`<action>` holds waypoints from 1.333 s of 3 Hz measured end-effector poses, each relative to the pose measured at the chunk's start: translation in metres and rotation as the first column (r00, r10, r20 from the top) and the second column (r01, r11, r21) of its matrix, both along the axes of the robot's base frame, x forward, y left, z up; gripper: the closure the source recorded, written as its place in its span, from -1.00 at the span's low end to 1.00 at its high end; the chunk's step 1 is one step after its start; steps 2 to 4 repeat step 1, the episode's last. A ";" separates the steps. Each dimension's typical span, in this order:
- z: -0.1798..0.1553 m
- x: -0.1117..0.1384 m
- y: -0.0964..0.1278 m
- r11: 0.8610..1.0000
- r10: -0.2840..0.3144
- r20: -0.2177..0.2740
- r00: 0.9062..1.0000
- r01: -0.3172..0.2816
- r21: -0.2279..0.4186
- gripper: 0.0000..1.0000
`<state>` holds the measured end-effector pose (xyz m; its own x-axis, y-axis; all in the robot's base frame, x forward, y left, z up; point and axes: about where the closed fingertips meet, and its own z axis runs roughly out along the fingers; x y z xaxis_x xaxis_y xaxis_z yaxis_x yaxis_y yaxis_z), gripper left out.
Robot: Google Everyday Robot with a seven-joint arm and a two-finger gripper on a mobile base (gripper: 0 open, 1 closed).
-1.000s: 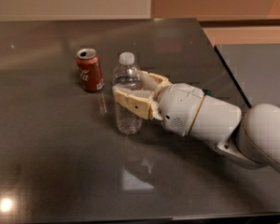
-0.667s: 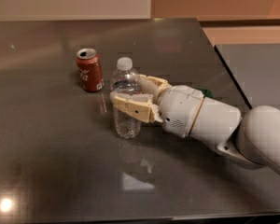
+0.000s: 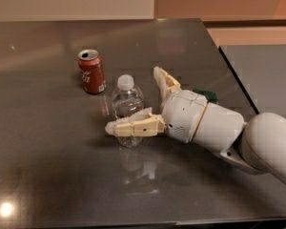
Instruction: Place water bottle upright
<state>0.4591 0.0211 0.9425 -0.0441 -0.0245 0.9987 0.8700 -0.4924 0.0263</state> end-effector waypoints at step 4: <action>0.000 0.000 0.000 1.000 0.000 0.000 1.000 0.000 0.000 -1.00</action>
Offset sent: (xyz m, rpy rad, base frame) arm 0.0000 0.0000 0.0000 0.0000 0.0000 0.0000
